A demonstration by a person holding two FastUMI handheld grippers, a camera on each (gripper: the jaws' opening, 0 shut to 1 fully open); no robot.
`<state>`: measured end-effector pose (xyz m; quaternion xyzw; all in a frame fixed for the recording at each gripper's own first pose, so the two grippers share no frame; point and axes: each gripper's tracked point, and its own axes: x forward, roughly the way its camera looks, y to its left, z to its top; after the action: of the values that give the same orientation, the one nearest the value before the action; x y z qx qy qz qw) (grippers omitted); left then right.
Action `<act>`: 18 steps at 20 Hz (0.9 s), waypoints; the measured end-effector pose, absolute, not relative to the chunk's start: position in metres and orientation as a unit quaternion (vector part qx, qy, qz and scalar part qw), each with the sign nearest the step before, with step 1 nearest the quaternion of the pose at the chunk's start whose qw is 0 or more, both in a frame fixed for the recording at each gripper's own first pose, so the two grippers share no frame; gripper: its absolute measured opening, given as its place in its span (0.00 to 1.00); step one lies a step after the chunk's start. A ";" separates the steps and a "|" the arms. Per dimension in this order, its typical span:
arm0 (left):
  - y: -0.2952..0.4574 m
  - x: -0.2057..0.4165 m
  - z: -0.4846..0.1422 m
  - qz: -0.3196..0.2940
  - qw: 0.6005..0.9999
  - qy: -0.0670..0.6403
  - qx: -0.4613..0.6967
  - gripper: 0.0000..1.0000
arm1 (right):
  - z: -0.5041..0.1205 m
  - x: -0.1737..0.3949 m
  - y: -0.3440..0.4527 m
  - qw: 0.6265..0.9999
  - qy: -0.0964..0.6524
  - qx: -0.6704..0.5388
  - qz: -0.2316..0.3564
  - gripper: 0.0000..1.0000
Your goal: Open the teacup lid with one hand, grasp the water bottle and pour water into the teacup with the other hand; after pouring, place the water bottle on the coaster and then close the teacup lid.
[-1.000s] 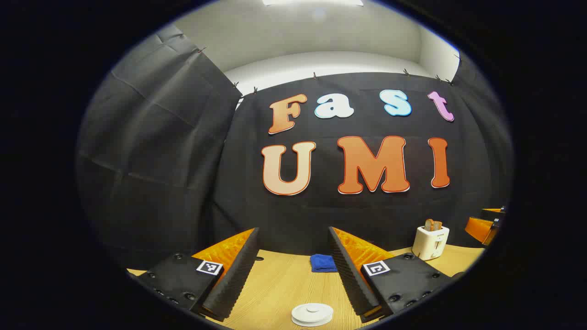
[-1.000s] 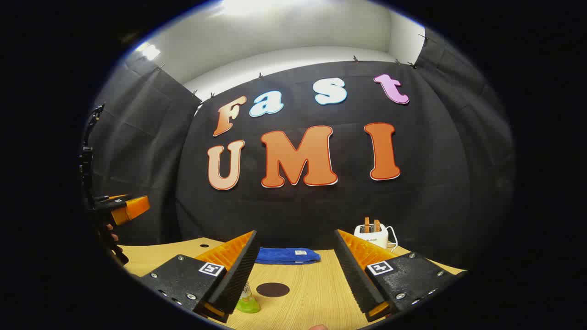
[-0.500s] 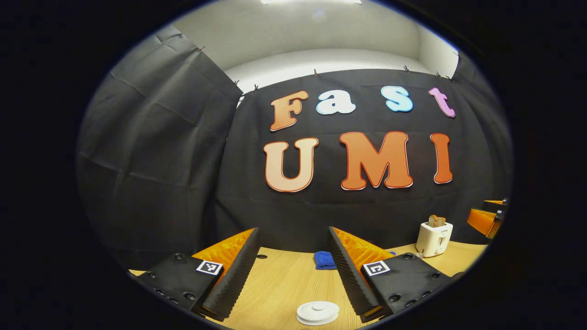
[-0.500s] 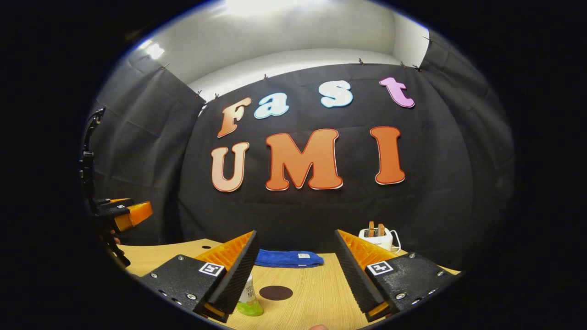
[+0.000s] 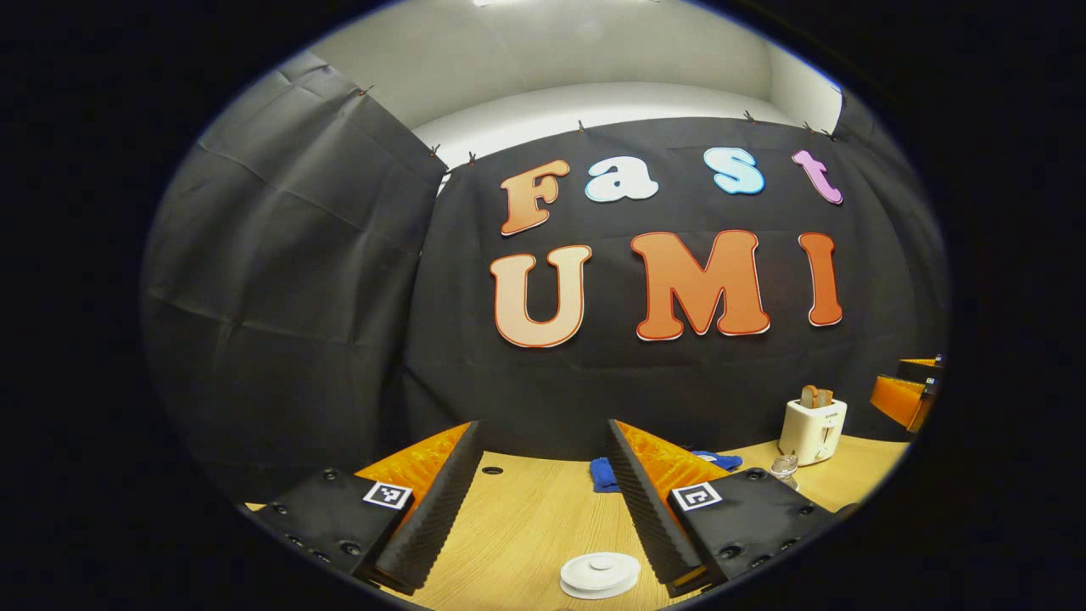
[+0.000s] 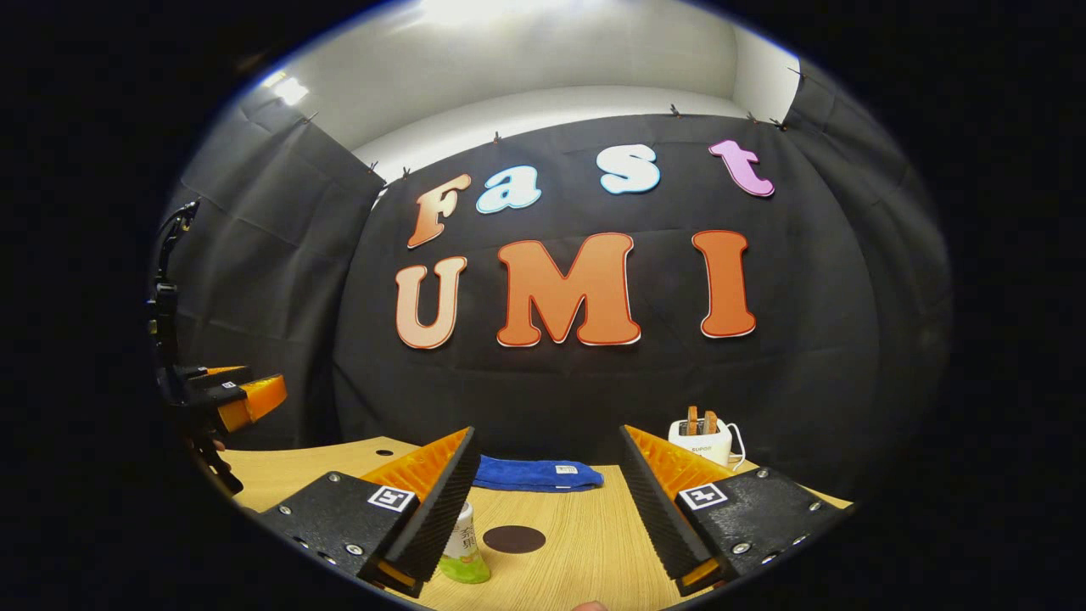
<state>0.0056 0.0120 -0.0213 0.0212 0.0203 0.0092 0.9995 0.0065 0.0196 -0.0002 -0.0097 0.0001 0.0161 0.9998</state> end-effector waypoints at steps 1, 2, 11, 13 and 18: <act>0.012 0.006 -0.021 0.008 1.000 0.020 0.021 0.95 | 0.000 0.007 0.020 1.000 -0.001 -0.010 0.016 0.97; 0.012 0.005 -0.021 0.007 1.000 0.021 0.022 0.95 | 0.000 0.007 0.022 1.000 -0.002 -0.011 0.018 0.97; -0.002 0.009 -0.071 -0.032 0.996 0.077 0.013 0.96 | -0.037 0.006 0.053 0.997 0.041 -0.025 0.065 0.98; -0.006 0.010 -0.089 -0.046 0.994 0.099 0.005 0.95 | -0.048 0.004 0.063 0.995 0.053 -0.030 0.078 0.97; -0.012 0.011 -0.147 -0.068 0.983 0.171 0.003 0.96 | -0.080 0.003 0.075 0.991 0.086 -0.044 0.094 0.98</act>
<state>0.0109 -0.0122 -0.1469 0.0029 0.1707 -0.0682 0.9829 0.0028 0.0755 -0.0796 -0.0440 0.0858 0.0938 0.9909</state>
